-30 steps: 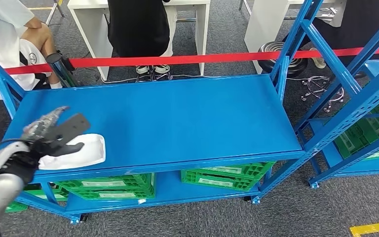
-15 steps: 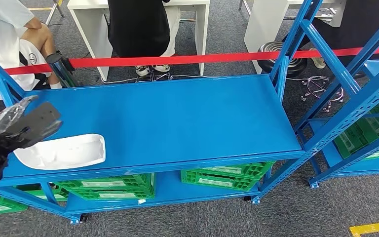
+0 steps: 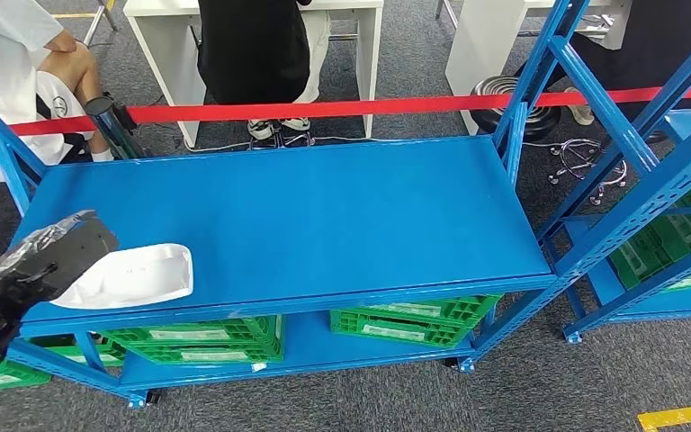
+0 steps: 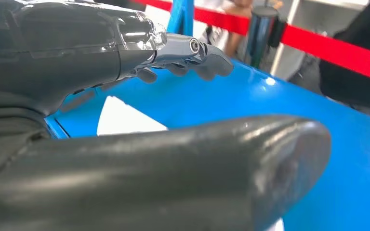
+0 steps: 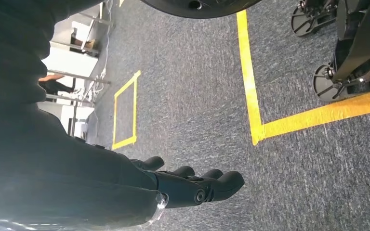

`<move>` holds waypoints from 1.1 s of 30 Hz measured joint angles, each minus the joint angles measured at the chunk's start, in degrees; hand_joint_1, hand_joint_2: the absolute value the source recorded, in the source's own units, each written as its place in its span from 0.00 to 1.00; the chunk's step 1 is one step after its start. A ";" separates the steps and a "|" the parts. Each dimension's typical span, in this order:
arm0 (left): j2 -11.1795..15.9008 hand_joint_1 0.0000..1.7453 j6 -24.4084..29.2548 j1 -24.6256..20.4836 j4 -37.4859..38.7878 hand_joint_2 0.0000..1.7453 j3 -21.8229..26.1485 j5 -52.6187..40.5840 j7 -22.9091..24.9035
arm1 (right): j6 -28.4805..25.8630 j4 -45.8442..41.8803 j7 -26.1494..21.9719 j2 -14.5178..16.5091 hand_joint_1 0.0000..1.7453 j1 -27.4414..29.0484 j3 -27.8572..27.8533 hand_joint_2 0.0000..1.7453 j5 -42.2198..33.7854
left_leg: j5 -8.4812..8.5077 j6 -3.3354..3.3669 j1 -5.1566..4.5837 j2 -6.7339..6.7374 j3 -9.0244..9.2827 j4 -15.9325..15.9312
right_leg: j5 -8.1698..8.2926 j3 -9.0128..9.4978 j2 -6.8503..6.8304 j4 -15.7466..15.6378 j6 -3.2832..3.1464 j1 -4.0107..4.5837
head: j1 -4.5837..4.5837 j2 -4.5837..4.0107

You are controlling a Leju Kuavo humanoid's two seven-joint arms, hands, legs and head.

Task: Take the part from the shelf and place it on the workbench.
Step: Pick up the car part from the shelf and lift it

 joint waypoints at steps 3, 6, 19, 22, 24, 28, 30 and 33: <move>0.69 0.00 1.64 0.41 -0.72 0.00 -0.64 3.73 -0.01 | -0.16 0.00 0.00 -0.04 0.00 -0.02 0.00 1.00 -0.36 | 0.00 0.00 0.00 -0.09 0.00 0.00 | 0.00 0.00 0.00 0.00 0.00 0.01 | 0.00 0.00; 1.93 0.00 3.91 0.56 -1.41 0.00 -2.18 7.76 -0.02 | -0.21 0.00 0.00 -0.05 0.00 -0.02 0.00 1.00 -0.60 | 0.00 0.00 0.00 -0.21 -0.01 0.00 | 0.00 0.00 -0.01 0.00 0.00 0.02 | 0.00 0.00; 5.90 0.00 8.93 0.32 -2.81 0.50 -8.14 10.22 -0.03 | -0.22 0.00 0.15 -0.03 0.00 -0.05 0.00 1.00 -0.90 | 0.02 -0.03 0.00 -0.72 -0.05 0.00 | -0.01 0.02 -0.21 -0.01 0.00 0.02 | 0.00 0.00; 6.64 0.00 10.05 -0.02 -2.80 1.00 -9.14 10.36 -0.03 | -0.21 0.00 0.15 -0.03 0.00 -0.05 0.00 1.00 -0.89 | 0.03 -0.04 0.00 -0.76 -0.06 0.00 | -0.01 0.03 -0.28 -0.01 0.00 0.02 | 0.00 0.00; 7.05 0.00 10.49 -0.26 -2.72 1.00 -9.80 10.14 -0.03 | -0.21 0.00 0.16 -0.03 0.00 -0.06 0.00 1.00 -0.88 | 0.03 -0.04 0.00 -0.77 -0.06 0.00 | -0.01 0.03 -0.30 -0.02 0.00 0.02 | 0.00 0.00; 7.41 0.00 10.42 -0.59 -2.32 1.00 -10.90 8.27 -0.03 | -0.21 0.00 0.20 -0.03 0.00 -0.06 0.00 1.00 -0.86 | 0.03 -0.04 0.00 -0.78 -0.06 0.00 | -0.01 0.04 -0.31 -0.02 0.00 0.02 | 0.00 0.00; 7.39 0.00 9.98 -0.72 -2.04 1.00 -11.44 6.69 -0.03 | -0.21 0.00 0.22 -0.02 0.00 -0.07 0.00 1.00 -0.86 | 0.03 -0.04 0.00 -0.79 -0.06 0.00 | -0.01 0.04 -0.31 -0.02 0.00 0.02 | 0.00 0.00; 7.28 0.00 9.11 -0.80 -1.74 1.00 -12.01 5.20 -0.03 | -0.21 0.00 0.24 -0.01 0.00 -0.07 0.00 1.00 -0.86 | 0.03 -0.04 0.00 -0.79 -0.06 0.00 | -0.01 0.04 -0.31 -0.02 0.00 0.02 | 0.00 0.00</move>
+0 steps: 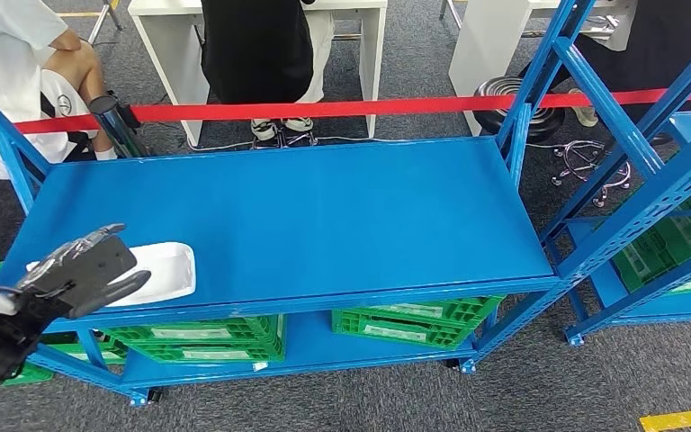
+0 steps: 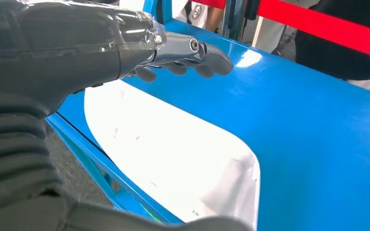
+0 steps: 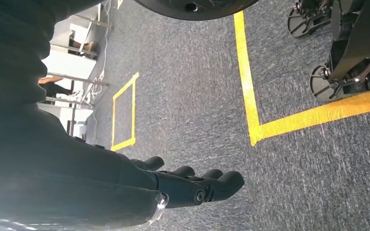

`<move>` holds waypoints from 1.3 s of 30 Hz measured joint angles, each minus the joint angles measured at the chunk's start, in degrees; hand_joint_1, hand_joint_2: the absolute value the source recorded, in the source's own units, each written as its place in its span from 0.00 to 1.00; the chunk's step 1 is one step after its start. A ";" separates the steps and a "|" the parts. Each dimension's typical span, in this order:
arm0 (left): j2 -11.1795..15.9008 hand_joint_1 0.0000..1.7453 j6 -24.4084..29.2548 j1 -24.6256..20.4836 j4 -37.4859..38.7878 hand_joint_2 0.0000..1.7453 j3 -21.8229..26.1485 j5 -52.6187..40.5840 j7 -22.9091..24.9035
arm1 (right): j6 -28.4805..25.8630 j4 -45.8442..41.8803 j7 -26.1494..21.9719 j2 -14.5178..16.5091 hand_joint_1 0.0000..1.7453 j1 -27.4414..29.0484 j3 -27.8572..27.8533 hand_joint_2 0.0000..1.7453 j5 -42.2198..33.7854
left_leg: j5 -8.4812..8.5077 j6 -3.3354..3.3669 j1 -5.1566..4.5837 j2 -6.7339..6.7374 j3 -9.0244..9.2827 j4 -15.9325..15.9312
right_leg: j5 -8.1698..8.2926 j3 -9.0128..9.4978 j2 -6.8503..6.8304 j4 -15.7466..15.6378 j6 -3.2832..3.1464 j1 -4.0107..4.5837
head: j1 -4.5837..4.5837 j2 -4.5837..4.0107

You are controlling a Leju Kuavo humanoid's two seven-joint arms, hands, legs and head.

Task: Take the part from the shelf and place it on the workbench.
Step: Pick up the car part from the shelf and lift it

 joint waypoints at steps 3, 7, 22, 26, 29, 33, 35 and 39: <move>-0.06 0.00 -0.37 -0.02 0.14 1.00 -0.25 -0.40 0.00 | 0.00 0.00 0.00 0.01 0.00 0.00 0.00 1.00 0.00 | 0.00 0.00 0.00 0.00 0.00 0.00 | 0.00 0.00 0.00 0.00 0.00 0.00 | 0.00 0.00; -0.59 0.00 -1.35 -0.11 0.87 1.00 -1.30 -1.38 0.02 | 0.00 0.00 0.03 0.01 0.00 0.00 0.00 1.00 0.00 | 0.00 0.00 0.00 0.00 0.00 0.00 | 0.00 0.01 -0.01 -0.01 0.00 0.00 | 0.00 0.00; -0.60 0.00 -4.52 -0.10 2.32 1.00 -1.41 1.09 0.02 | -0.02 0.00 0.22 0.00 0.00 0.00 0.00 1.00 0.00 | 0.00 0.00 0.01 0.12 0.00 0.00 | 0.00 0.02 0.00 -0.01 0.00 0.00 | 0.00 0.00; -0.10 0.00 -5.03 -0.10 2.41 1.00 -1.39 1.54 0.02 | -0.02 0.00 0.22 -0.01 0.00 0.00 0.00 1.00 0.03 | 0.00 0.00 0.01 0.16 0.00 0.00 | 0.00 0.03 0.00 -0.01 0.00 0.00 | 0.00 0.00; 0.13 0.00 -5.04 -0.10 2.42 1.00 -1.39 1.58 0.02 | -0.02 0.00 0.22 -0.02 0.00 0.00 0.00 1.00 0.04 | 0.00 0.00 0.01 0.20 0.00 0.00 | 0.00 0.03 0.01 -0.01 0.00 0.00 | 0.00 0.00; 0.33 0.00 -5.04 -0.10 2.42 1.00 -1.39 1.58 0.02 | -0.02 0.00 0.22 0.00 0.00 0.00 0.00 1.00 0.05 | 0.00 0.00 0.01 0.23 0.01 0.00 | 0.00 0.02 0.01 -0.01 0.00 0.00 | 0.00 0.00; 0.41 0.00 -5.04 -0.10 2.42 1.00 -1.39 1.58 0.01 | -0.02 0.00 0.22 0.00 0.00 0.00 0.00 1.00 0.05 | 0.00 0.00 0.01 0.25 0.01 0.00 | 0.00 0.02 0.02 -0.01 0.00 0.00 | 0.00 0.00; 0.42 0.00 -5.04 -0.10 2.44 1.00 -1.41 1.59 0.02 | 0.00 0.00 0.22 0.00 0.00 0.00 0.00 1.00 0.10 | 0.00 0.00 0.01 0.27 0.01 0.00 | 0.00 0.02 0.02 -0.01 0.00 0.00 | 0.00 0.00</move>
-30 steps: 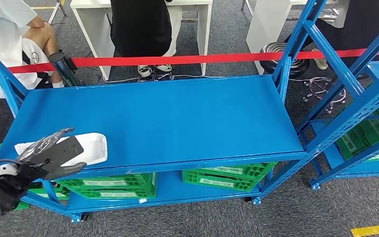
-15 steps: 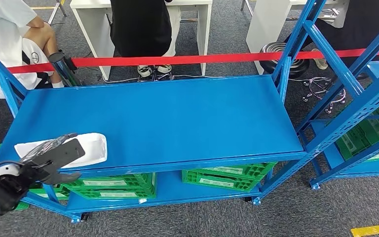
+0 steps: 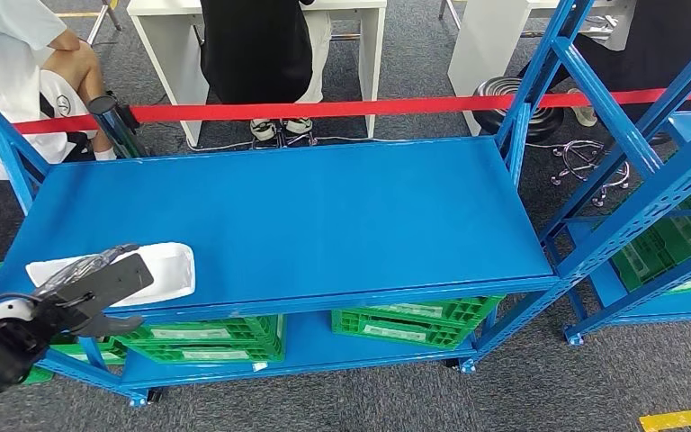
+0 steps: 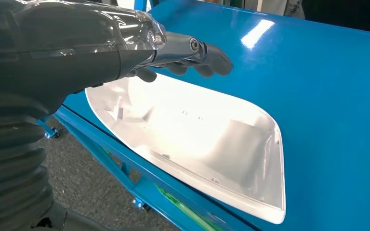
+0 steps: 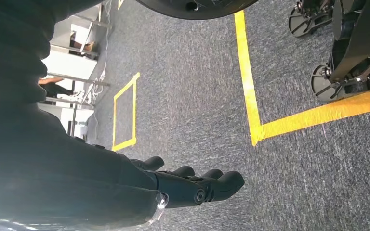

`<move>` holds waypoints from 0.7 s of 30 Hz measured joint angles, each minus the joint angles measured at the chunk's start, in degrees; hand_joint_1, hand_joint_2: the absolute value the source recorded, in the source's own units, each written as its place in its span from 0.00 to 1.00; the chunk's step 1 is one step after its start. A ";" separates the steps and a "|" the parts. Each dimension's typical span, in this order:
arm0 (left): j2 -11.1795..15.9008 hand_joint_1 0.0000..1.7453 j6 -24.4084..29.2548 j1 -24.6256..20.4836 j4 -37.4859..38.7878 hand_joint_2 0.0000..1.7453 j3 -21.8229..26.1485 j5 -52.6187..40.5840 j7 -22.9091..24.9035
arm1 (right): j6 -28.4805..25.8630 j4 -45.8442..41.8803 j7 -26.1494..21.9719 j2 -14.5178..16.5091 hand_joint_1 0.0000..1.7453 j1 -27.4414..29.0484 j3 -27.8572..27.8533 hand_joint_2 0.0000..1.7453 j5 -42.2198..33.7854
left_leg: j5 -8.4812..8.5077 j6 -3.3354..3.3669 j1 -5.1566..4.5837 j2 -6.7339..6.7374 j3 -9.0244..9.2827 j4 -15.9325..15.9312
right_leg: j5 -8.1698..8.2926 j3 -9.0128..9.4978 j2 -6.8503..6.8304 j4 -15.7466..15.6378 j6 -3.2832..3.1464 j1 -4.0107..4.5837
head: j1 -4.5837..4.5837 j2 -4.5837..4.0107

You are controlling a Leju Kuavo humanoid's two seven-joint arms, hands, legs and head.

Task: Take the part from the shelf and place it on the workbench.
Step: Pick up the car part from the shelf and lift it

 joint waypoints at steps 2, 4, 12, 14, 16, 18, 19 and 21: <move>-0.02 0.00 0.00 0.00 0.02 1.00 -0.04 0.00 0.00 | 0.00 0.00 0.00 0.01 0.00 0.00 0.00 1.00 0.04 | 0.00 0.00 0.00 0.01 0.00 0.00 | 0.00 0.00 0.00 0.00 0.00 0.00 | 0.00 0.00; -0.07 0.00 0.00 0.00 0.09 1.00 -0.18 -0.01 0.00 | 0.00 0.00 0.00 0.02 0.00 0.00 0.00 1.00 0.07 | 0.00 0.00 0.00 0.01 0.01 0.00 | 0.00 0.00 0.00 0.00 0.00 0.00 | 0.00 0.00; -1.13 0.00 0.46 -0.03 0.62 1.00 -2.05 -0.27 -0.02 | 0.00 0.00 0.02 0.04 0.00 -0.01 0.00 1.00 0.22 | 0.00 0.00 -0.01 -0.04 0.01 0.00 | 0.00 0.00 0.00 -0.01 0.00 0.00 | 0.00 0.00; -1.50 0.00 0.62 -0.04 0.84 1.00 -2.52 -0.49 -0.02 | 0.00 0.00 0.11 0.04 0.00 -0.01 0.00 1.00 0.21 | 0.00 0.00 -0.01 -0.06 0.01 0.00 | 0.00 0.00 0.00 -0.01 0.00 0.00 | 0.00 0.00; -1.86 0.00 0.68 -0.06 1.04 1.00 -2.90 -0.67 -0.01 | 0.00 0.00 0.25 0.04 0.00 -0.01 0.00 1.00 0.28 | 0.00 0.00 -0.01 -0.08 0.01 0.00 | 0.00 0.00 0.00 -0.02 0.00 0.00 | 0.00 0.00; -2.27 0.00 0.68 -0.10 1.27 1.00 -3.36 -0.95 -0.01 | 0.00 0.00 0.32 0.04 0.00 -0.01 0.00 1.00 0.45 | 0.00 0.00 -0.01 -0.11 0.01 0.00 | 0.00 0.00 0.00 -0.02 0.00 0.00 | 0.00 0.00; -2.50 0.00 0.71 -0.13 1.42 1.00 -3.64 -1.18 -0.01 | 0.01 0.00 0.33 0.04 0.00 -0.01 0.00 1.00 0.54 | 0.00 0.00 -0.01 -0.12 0.01 0.00 | 0.00 0.00 0.00 -0.02 0.00 0.00 | 0.00 0.00; -2.95 0.00 0.86 -0.20 1.75 1.00 -4.24 -1.66 -0.01 | 0.02 0.00 0.33 0.04 0.00 -0.02 0.00 1.00 0.62 | 0.00 0.00 -0.01 -0.15 0.01 0.00 | 0.00 0.00 -0.01 -0.02 0.00 0.00 | 0.00 0.00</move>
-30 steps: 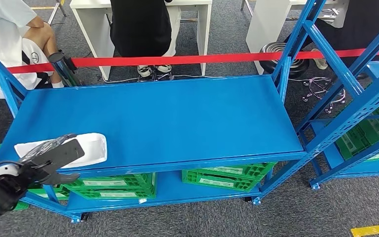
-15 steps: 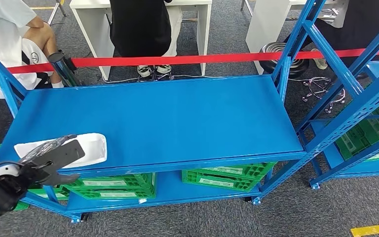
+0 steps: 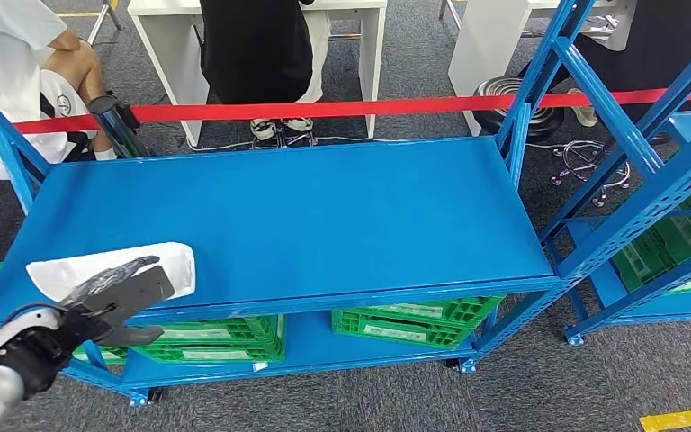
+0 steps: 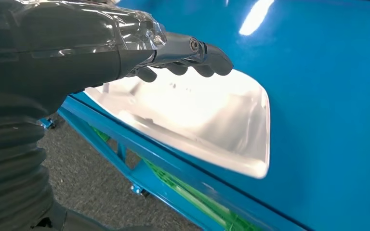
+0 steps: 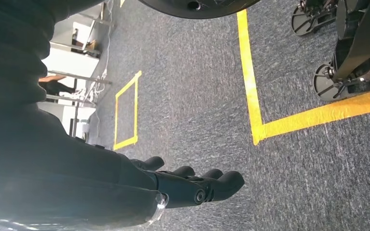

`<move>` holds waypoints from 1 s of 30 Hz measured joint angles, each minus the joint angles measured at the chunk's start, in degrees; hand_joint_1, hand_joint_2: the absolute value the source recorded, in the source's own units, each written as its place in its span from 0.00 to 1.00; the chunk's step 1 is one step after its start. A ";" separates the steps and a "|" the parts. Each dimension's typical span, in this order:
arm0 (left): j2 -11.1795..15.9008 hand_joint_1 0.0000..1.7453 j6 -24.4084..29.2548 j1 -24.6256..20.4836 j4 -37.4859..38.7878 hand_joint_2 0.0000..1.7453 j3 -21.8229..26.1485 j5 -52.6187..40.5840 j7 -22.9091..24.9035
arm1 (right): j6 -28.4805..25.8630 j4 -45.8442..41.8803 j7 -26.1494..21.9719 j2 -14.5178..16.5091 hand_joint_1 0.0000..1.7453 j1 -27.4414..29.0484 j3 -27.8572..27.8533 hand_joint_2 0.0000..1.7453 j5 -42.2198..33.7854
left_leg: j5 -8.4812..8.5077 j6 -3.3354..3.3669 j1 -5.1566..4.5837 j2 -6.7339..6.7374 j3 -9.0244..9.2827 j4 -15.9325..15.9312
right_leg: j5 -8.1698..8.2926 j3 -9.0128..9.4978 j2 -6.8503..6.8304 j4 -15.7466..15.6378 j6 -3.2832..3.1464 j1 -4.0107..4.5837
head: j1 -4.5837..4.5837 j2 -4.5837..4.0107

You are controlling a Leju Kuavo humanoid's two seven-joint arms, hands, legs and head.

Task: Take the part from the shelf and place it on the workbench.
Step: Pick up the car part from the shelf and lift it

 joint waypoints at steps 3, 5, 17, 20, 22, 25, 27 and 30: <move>-0.51 0.00 0.29 -0.15 0.54 1.00 -0.86 -0.55 -0.01 | 0.01 0.00 0.00 0.00 0.00 0.00 0.00 1.00 0.09 | 0.00 0.00 0.00 -0.03 0.00 0.00 | 0.00 0.00 0.00 0.00 0.00 0.00 | 0.00 0.00; -0.81 0.00 0.48 -0.18 0.87 1.00 -1.41 -0.87 -0.01 | 0.01 0.00 0.01 0.00 0.00 0.00 0.00 1.00 0.11 | 0.00 0.00 0.00 -0.05 0.00 0.00 | 0.00 0.00 -0.01 0.00 0.00 0.00 | 0.00 0.00; -2.58 0.00 1.21 -0.89 2.70 1.00 -3.44 -2.64 -0.01 | -0.02 0.00 0.04 0.00 0.00 -0.01 0.00 1.00 -0.04 | 0.00 0.00 0.00 -0.11 -0.01 0.00 | 0.00 0.01 -0.03 0.00 0.00 0.00 | 0.00 0.00; -3.01 0.00 1.20 -1.11 3.14 1.00 -3.85 -2.97 0.00 | -0.02 0.00 0.04 0.00 0.00 -0.01 0.00 1.00 -0.04 | 0.00 0.00 0.00 -0.11 -0.01 0.00 | 0.00 0.01 -0.03 0.00 0.00 0.00 | 0.00 0.00; -3.26 0.00 1.19 -1.19 3.39 1.00 -3.90 -3.22 0.00 | -0.02 0.00 0.04 0.00 0.00 -0.01 0.00 1.00 -0.04 | 0.00 0.00 0.00 -0.11 -0.01 0.00 | 0.00 0.01 -0.03 0.00 0.00 0.00 | 0.00 0.00; -3.59 0.00 1.19 -1.38 3.70 1.00 -3.93 -3.95 0.00 | -0.02 0.00 0.04 0.00 0.00 -0.02 0.00 1.00 -0.04 | 0.00 0.00 0.00 -0.11 -0.01 0.00 | 0.00 0.01 -0.03 0.00 0.00 0.00 | 0.00 0.00; -3.85 0.00 1.19 -1.63 3.95 1.00 -3.94 -4.66 0.00 | -0.02 0.00 0.04 0.00 0.00 -0.01 0.00 1.00 -0.04 | 0.00 0.00 0.00 -0.11 -0.01 0.00 | 0.00 0.01 -0.03 0.00 0.00 0.00 | 0.00 0.00; -4.21 0.00 1.20 -2.22 4.27 1.00 -3.94 -5.93 0.00 | -0.02 0.00 0.04 0.00 0.00 -0.02 0.00 1.00 -0.05 | 0.00 0.00 0.00 -0.11 -0.01 0.00 | 0.00 0.01 -0.04 0.00 0.00 0.00 | 0.00 0.00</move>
